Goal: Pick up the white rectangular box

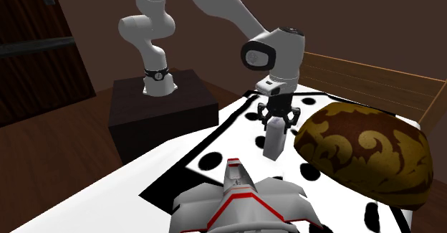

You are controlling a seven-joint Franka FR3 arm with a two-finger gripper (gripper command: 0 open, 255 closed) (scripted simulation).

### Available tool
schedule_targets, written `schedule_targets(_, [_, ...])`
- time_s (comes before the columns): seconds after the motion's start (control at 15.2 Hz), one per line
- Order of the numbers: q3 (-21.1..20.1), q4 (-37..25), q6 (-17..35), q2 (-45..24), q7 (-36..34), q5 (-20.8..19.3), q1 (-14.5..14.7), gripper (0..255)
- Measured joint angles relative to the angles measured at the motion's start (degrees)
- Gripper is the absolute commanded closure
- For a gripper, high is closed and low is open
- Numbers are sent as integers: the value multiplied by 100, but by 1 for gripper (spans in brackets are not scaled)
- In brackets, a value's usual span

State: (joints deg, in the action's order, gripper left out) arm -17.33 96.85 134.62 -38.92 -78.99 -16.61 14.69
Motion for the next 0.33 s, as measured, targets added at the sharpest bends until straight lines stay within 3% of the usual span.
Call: schedule_targets(0.33, [-67,8,-218,231,52,82,-47,255])
